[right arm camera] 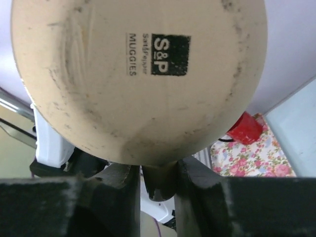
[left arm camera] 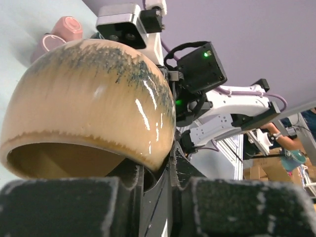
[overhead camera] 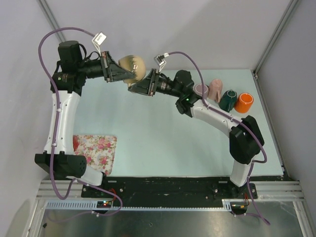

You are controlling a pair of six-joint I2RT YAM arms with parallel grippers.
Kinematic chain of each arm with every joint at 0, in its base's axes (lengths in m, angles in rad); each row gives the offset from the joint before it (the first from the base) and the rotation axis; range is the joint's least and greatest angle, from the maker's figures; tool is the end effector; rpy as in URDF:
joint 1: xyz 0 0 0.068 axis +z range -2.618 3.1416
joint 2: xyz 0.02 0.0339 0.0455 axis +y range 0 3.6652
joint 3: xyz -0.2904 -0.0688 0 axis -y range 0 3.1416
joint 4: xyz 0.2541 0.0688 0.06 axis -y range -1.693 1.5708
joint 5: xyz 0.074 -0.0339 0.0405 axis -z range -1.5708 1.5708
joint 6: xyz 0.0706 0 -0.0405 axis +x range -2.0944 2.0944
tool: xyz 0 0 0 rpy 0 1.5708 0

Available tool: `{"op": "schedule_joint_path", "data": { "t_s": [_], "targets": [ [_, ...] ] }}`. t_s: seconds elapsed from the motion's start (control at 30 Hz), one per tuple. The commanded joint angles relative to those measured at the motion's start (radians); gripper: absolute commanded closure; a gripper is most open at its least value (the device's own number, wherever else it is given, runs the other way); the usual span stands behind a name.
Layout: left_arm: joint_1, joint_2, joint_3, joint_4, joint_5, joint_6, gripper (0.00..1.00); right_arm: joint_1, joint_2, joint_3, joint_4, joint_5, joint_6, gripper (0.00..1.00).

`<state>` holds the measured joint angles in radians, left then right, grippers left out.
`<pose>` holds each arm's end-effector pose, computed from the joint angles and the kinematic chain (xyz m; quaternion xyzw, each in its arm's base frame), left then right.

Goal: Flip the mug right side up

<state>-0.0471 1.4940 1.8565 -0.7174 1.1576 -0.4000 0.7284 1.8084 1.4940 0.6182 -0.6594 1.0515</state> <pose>0.3066 -0.0792 0.5137 0.1870 0.7313 -0.5438 0.3667 0.3237 0.3467 0.4130 -0.1675 0.5948 0.7132 0.3311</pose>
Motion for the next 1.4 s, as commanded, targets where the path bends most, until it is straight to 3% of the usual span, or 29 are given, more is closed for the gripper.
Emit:
{"op": "schedule_joint_path", "data": {
  "t_s": [0.0, 0.1, 0.13, 0.2, 0.37, 0.5, 0.7, 0.9, 1.37],
  "targets": [
    [-0.004, -0.017, -0.052, 0.097, -0.136, -0.045, 0.99, 0.030, 0.012, 0.067, -0.051, -0.040, -0.087, 0.67],
    [0.019, -0.070, -0.144, 0.095, -0.261, 0.036, 1.00, 0.022, -0.003, 0.053, -0.255, 0.002, -0.224, 0.20],
    [0.027, -0.089, -0.171, 0.084, -0.344, 0.102, 1.00, 0.019, -0.014, 0.041, -0.331, 0.028, -0.270, 0.11],
    [0.032, -0.129, -0.219, 0.025, -0.541, 0.263, 1.00, 0.014, -0.033, 0.022, -0.460, 0.071, -0.366, 0.03],
    [0.033, -0.168, -0.330, -0.196, -0.904, 0.617, 1.00, -0.001, -0.059, -0.011, -0.719, 0.131, -0.544, 0.01],
    [0.063, -0.178, -0.476, -0.351, -1.032, 0.742, 1.00, -0.007, -0.088, -0.043, -0.829, 0.184, -0.623, 0.01],
    [0.207, -0.205, -0.708, -0.366, -1.024, 0.860, 1.00, -0.010, -0.108, -0.084, -0.834, 0.234, -0.658, 0.01],
    [0.338, -0.114, -0.829, -0.243, -1.069, 0.909, 1.00, -0.033, -0.109, -0.086, -0.817, 0.231, -0.639, 0.01],
    [0.441, 0.030, -0.843, -0.199, -0.890, 0.977, 1.00, -0.062, -0.142, -0.086, -0.852, 0.262, -0.655, 0.01]
  ]
}}
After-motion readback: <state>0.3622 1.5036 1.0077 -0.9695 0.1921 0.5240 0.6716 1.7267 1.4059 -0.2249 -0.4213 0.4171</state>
